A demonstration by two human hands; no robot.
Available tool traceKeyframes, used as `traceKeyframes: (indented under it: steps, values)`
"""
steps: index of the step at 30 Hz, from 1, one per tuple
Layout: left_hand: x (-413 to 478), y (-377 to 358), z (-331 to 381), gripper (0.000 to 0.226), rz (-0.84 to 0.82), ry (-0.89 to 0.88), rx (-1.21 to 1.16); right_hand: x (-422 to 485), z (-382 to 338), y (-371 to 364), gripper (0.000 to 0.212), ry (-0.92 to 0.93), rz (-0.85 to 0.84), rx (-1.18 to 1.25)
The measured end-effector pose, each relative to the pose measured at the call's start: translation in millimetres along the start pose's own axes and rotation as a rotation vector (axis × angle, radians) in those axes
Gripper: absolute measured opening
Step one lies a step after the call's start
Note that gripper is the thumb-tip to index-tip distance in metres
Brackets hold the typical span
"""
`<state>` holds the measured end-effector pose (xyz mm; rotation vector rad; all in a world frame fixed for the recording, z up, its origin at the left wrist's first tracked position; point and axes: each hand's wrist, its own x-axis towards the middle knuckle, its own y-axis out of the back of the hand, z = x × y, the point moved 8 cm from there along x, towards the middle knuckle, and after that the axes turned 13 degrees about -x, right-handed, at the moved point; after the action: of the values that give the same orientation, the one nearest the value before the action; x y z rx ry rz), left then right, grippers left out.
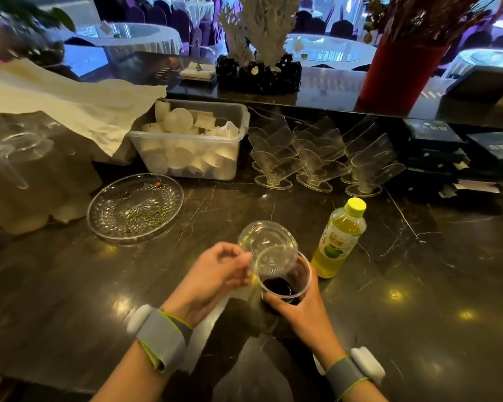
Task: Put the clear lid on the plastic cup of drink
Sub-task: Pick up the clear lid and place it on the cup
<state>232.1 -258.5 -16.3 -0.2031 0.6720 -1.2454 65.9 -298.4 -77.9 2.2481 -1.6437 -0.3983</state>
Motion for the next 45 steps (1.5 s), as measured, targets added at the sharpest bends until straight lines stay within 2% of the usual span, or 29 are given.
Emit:
traceKeyframes:
  steps: [2, 6, 13, 15, 17, 19, 20, 23, 27, 30, 36, 41, 45]
  values:
    - [-2, -4, -17, 0.019, 0.007, 0.05, 0.122, 0, -1, 0, 0.088, 0.002, -0.019, -0.002]
    - [1, -3, -29, 0.024, 0.111, 0.009, 0.319, 0, -1, 1, 0.09, 0.013, -0.057, 0.025]
    - [7, 0, -33, 0.018, 0.167, -0.018, 0.392, 1, -7, 0, 0.104, 0.011, -0.303, 0.068]
    - [7, 1, -35, 0.017, 0.176, -0.025, 0.39, -1, -6, 4, 0.095, -0.06, -0.326, 0.183]
    - [7, 1, -38, 0.017, 0.177, -0.021, 0.369, -1, -5, 4, 0.069, -0.13, -0.333, 0.258]
    - [6, -1, -40, 0.019, 0.155, -0.019, 0.334, -1, -2, 1, 0.047, -0.157, -0.321, 0.261]
    - [6, -1, -42, 0.02, 0.146, -0.023, 0.328, -1, -1, 0, 0.045, -0.155, -0.311, 0.25]
    - [6, -2, -43, 0.02, 0.143, -0.063, 0.326, -1, 3, 0, 0.053, -0.141, -0.285, 0.234]
    - [5, -6, -43, 0.02, 0.13, -0.097, 0.311, 1, 4, 2, 0.045, -0.143, -0.22, 0.282]
    - [1, -10, -43, 0.024, 0.117, -0.119, 0.311, 0, 8, 0, 0.046, -0.184, -0.163, 0.316]
    - [4, -7, -42, 0.022, 0.111, -0.125, 0.317, 18, 1, 12, 0.028, -0.223, -0.019, 0.224]
    - [6, -5, -45, 0.02, 0.108, -0.121, 0.329, 30, 5, 13, 0.025, -0.275, -0.026, 0.176]
    - [8, -3, -46, 0.021, 0.109, -0.111, 0.332, 40, 1, 16, 0.033, -0.271, -0.038, 0.059]
